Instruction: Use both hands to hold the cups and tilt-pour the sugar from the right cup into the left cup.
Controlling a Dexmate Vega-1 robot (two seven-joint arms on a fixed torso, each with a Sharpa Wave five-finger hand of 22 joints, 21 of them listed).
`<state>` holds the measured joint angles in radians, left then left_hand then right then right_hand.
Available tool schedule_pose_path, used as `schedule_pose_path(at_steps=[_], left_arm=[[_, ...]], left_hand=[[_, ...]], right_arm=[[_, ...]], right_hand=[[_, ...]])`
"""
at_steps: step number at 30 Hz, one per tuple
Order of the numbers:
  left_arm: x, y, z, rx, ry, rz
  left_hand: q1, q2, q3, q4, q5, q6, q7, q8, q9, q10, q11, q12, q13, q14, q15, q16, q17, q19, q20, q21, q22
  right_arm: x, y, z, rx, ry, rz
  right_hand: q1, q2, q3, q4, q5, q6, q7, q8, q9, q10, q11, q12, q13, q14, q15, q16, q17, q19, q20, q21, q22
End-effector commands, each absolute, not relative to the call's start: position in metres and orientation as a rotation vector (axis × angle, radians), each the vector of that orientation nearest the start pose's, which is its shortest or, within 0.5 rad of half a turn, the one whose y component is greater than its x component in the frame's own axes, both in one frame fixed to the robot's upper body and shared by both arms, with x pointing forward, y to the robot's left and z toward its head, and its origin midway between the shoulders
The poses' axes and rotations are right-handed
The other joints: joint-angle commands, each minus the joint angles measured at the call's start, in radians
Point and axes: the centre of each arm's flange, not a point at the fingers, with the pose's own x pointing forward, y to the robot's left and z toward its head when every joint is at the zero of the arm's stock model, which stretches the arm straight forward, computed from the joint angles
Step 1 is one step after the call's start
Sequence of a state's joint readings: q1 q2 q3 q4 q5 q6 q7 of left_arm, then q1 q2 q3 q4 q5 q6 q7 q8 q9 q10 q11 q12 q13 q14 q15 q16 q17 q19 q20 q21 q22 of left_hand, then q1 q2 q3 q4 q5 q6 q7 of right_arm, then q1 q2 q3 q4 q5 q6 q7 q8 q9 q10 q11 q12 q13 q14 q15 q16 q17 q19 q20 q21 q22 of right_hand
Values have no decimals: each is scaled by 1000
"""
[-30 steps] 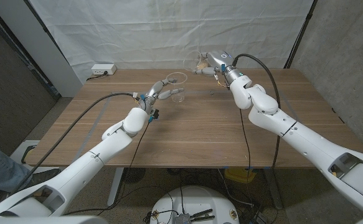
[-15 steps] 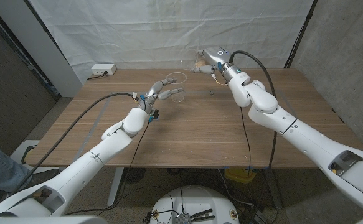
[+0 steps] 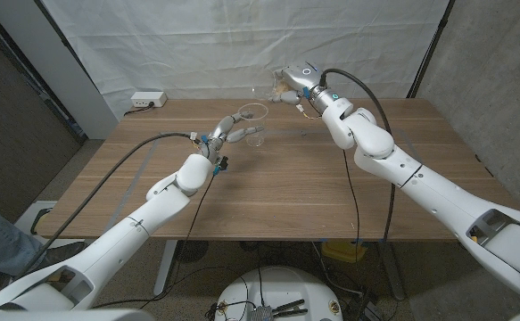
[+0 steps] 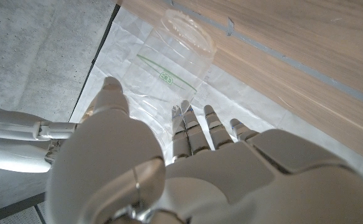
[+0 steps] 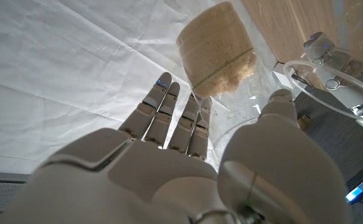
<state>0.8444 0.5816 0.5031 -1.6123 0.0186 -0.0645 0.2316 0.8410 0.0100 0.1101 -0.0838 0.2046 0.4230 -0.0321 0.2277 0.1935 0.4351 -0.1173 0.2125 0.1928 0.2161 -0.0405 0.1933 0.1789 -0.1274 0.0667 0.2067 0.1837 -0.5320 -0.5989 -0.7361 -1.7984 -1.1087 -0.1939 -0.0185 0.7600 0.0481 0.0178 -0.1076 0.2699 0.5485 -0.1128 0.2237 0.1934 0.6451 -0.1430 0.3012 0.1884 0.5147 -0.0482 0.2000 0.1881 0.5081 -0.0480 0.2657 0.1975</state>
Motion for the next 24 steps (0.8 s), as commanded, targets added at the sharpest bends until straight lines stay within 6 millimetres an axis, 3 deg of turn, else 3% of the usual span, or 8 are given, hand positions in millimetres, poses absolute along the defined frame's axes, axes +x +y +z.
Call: schedule_pose_path(at_steps=[1,7,19,24], left_arm=[[608,200,8,640,-733,-86],[607,200,7,638,-736,-86],[605,204,7,636,-737,-80],[603,205,6,636,-736,-78]], left_hand=[[3,5,-3,0,-2,9,-1,-7,1,5,7,-3,5,-2,-4,-1,3,-5,6,-2,2],[3,5,-5,1,-2,10,-1,-8,1,2,-5,-5,5,-3,-5,-1,4,-5,4,-2,2],[3,7,-7,2,-2,8,1,-11,1,2,8,-5,6,-5,-3,-1,4,-6,7,-2,2],[3,7,-9,3,-2,8,0,-12,2,1,-1,-6,6,-5,-4,-1,4,-6,7,-2,2]], right_arm=[[554,-89,143,-1853,-1090,-365],[553,-86,141,-1914,-1103,-374],[555,-91,139,-1963,-1100,-411],[553,-95,138,-1957,-1091,-418]], right_hand=[[1,10,0,2,-2,6,-3,1,5,6,-2,0,2,10,-97,-3,5,-2,-67,-6,6],[1,11,0,2,-3,5,-4,0,5,7,-2,-1,2,10,-97,-3,5,-2,-67,-7,6],[0,13,-1,3,-4,8,-7,0,5,8,-5,-2,2,11,-100,-3,5,-2,-68,-7,6],[-1,14,-1,3,-5,9,-8,0,5,9,-6,-3,2,12,-103,-3,5,-2,-69,-8,6]])
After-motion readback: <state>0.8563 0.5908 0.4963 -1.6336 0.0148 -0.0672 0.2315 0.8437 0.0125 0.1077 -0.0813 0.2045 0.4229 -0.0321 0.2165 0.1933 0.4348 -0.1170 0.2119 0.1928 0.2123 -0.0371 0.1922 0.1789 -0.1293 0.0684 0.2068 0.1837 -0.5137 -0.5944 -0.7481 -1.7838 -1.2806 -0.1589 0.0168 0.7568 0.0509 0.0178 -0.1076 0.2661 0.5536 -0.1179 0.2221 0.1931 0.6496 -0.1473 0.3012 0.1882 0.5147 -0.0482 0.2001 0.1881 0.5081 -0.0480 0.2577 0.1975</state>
